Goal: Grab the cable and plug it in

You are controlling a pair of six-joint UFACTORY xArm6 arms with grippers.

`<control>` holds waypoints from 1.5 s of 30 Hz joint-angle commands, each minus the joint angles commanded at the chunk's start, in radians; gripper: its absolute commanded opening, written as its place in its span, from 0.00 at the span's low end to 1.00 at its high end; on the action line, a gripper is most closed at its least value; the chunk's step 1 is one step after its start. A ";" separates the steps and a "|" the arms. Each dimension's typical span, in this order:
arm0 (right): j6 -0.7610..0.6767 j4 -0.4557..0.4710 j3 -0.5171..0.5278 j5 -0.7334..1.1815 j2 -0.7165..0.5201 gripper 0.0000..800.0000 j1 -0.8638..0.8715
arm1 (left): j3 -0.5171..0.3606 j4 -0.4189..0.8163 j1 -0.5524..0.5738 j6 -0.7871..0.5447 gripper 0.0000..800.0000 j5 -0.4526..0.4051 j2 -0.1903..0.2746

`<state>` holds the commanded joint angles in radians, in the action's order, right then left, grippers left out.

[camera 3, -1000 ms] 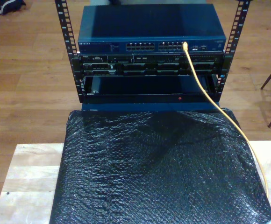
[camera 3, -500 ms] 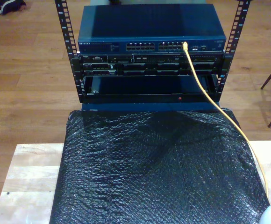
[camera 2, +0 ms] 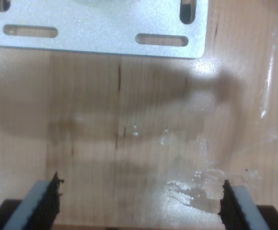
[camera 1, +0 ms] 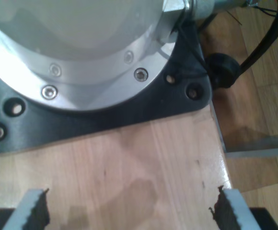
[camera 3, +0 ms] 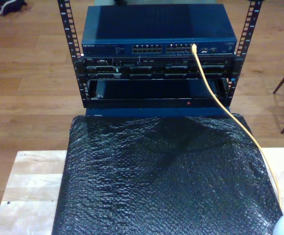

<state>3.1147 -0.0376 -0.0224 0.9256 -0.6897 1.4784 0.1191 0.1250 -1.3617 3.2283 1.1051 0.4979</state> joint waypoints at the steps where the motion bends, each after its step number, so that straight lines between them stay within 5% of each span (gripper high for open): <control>1: 0.000 -0.002 0.000 -0.002 0.008 1.00 0.000 | 0.000 0.000 0.000 0.000 1.00 0.000 0.000; 45: 0.000 0.000 0.034 -0.071 0.006 1.00 0.014 | 0.000 0.000 0.000 0.000 1.00 0.000 0.000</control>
<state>3.1147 -0.0376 0.0113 0.8550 -0.6836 1.4922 0.1191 0.1250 -1.3617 3.2283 1.1051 0.4979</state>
